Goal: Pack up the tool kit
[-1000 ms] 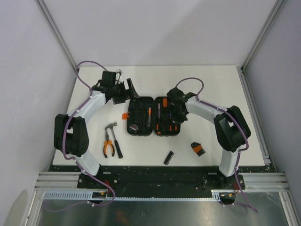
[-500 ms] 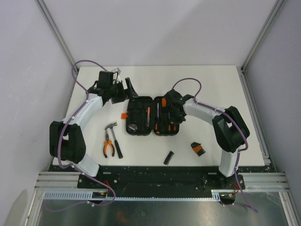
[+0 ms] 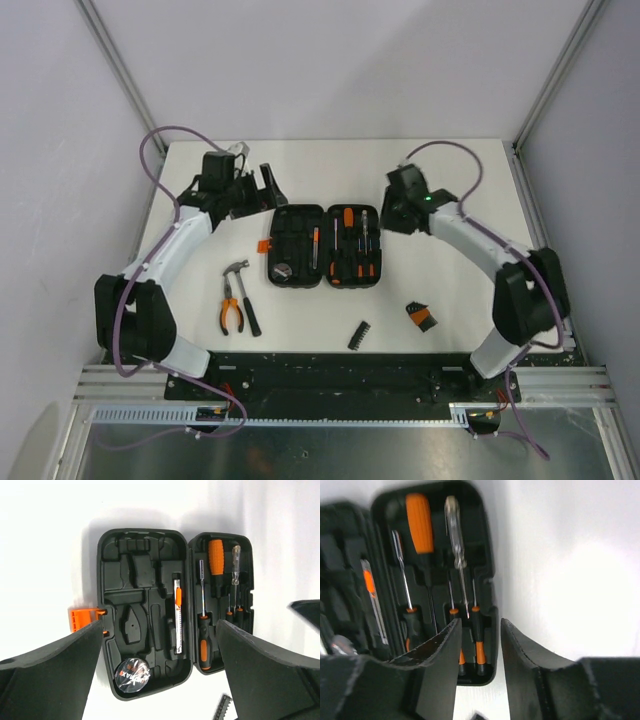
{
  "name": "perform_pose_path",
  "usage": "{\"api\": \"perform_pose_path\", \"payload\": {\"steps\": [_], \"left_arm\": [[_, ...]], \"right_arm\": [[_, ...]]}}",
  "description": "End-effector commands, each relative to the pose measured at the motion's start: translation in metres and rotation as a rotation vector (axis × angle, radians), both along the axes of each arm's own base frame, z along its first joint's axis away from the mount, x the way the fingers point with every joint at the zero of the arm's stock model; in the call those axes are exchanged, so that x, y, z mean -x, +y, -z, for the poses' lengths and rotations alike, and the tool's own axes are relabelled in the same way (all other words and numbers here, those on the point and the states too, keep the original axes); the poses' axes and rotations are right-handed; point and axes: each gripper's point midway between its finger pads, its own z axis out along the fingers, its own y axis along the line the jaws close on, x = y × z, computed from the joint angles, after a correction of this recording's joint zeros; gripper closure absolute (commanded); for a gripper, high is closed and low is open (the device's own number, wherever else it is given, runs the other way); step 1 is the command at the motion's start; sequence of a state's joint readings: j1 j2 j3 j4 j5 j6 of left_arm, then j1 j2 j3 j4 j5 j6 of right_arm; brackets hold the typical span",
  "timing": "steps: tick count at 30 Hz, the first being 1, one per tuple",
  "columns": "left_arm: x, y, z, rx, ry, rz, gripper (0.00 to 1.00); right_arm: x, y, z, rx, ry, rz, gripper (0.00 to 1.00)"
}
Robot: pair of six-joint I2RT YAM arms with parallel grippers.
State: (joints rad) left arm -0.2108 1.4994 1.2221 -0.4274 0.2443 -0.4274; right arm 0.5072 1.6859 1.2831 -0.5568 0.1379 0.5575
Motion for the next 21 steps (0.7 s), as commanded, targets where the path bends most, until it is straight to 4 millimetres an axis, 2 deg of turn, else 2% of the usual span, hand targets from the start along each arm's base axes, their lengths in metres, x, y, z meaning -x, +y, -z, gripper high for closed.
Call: {"api": "perform_pose_path", "payload": {"steps": [1,3,7,12,16,19,21], "left_arm": [[0.001,0.017,0.002,-0.027,-0.017,-0.088,0.01],[0.005,0.028,0.022,-0.017,0.050,-0.174,0.05],[0.012,0.055,0.057,-0.046,0.149,-0.310,0.26],[0.015,0.077,0.089,-0.142,0.207,-0.396,0.42],[0.012,0.074,0.115,-0.157,0.278,-0.378,0.51],[0.010,0.062,0.131,-0.128,0.333,-0.333,0.61],[0.013,0.052,0.139,-0.108,0.363,-0.304,0.65]], "right_arm": [[-0.012,-0.024,-0.053,-0.067,-0.107,0.038,0.56],[-0.001,-0.041,-0.046,-0.006,-0.061,0.042,0.54],[0.022,-0.060,-0.034,0.075,0.002,0.035,0.54],[0.041,-0.062,-0.027,0.084,0.010,-0.011,0.57],[0.054,-0.046,-0.023,0.152,-0.029,-0.161,0.58],[0.062,-0.034,-0.020,0.205,-0.052,-0.251,0.58],[0.064,-0.026,-0.020,0.205,-0.064,-0.274,0.58]]}}
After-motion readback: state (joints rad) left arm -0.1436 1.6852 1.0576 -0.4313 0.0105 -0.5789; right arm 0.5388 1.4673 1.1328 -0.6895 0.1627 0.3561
